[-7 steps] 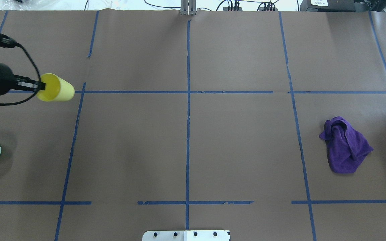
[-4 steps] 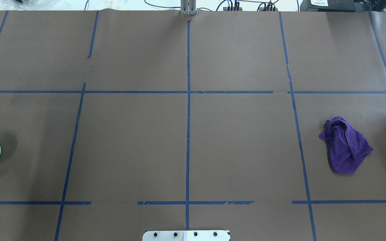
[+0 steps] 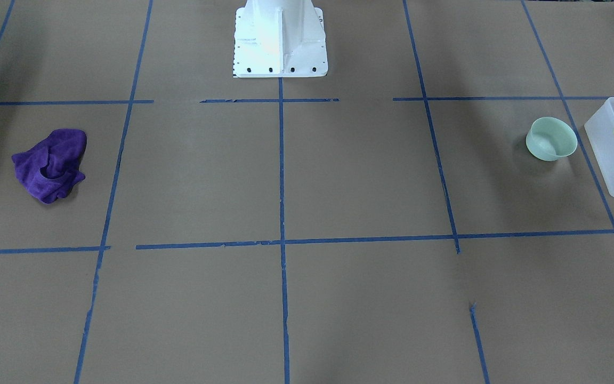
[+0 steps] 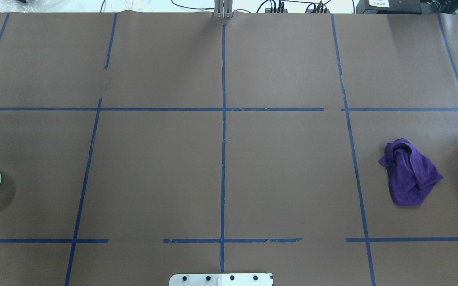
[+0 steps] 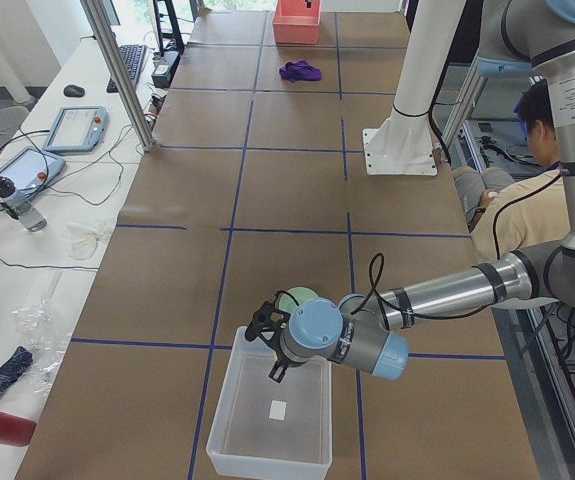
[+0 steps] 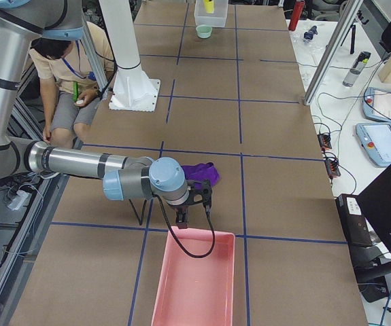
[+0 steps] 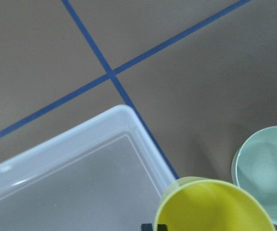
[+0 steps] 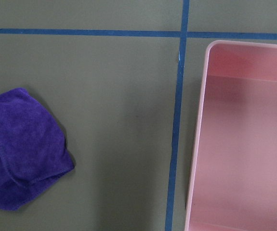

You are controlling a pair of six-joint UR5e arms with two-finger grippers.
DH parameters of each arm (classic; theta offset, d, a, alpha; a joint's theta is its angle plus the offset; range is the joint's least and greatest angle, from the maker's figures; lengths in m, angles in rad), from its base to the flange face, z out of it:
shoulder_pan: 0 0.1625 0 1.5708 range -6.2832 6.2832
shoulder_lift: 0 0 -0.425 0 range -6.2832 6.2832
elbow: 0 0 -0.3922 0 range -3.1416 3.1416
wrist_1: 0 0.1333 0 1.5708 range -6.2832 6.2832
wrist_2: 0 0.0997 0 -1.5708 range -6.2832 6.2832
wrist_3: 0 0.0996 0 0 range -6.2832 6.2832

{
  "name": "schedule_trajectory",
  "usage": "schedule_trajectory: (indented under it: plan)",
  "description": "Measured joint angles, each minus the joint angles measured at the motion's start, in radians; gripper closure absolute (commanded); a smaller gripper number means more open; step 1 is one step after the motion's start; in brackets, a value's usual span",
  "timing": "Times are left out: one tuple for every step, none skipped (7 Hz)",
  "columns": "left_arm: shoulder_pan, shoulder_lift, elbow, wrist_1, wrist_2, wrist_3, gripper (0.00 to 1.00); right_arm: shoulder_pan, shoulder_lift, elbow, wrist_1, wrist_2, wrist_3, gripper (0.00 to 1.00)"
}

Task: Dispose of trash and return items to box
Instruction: 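Carry the yellow cup with the left gripper into the clear box, then release the cup and raise the left gripper from the clear box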

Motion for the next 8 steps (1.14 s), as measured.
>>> schedule_trajectory:
  plan:
    - [-0.057,-0.006,0.008,0.006,-0.001,0.0,1.0,0.0,0.0,-0.002,0.0,0.003,0.001,0.0]
    - [-0.084,-0.022,0.034,0.012,0.002,0.001,1.0,0.001,-0.001,-0.003,0.0,0.01,0.001,0.0]
    - [-0.095,-0.045,0.084,0.011,0.004,0.001,1.0,0.001,-0.001,-0.004,0.0,0.017,0.0,0.0]
    - [-0.098,-0.063,0.132,0.009,0.004,-0.001,1.0,0.001,-0.002,-0.004,0.0,0.02,0.0,0.0]
    - [-0.098,-0.073,0.168,0.009,-0.002,-0.009,1.0,0.001,-0.001,-0.004,0.001,0.021,0.002,0.0]
    - [-0.094,-0.079,0.187,0.01,-0.02,-0.019,1.0,0.001,0.0,-0.004,0.0,0.021,0.003,0.0]
    - [-0.082,-0.083,0.198,0.01,-0.049,-0.028,1.0,0.0,0.001,-0.004,0.0,0.021,0.004,0.0]
    - [-0.055,-0.089,0.203,0.01,-0.075,-0.042,1.0,0.0,0.001,-0.004,0.0,0.022,0.004,0.0]
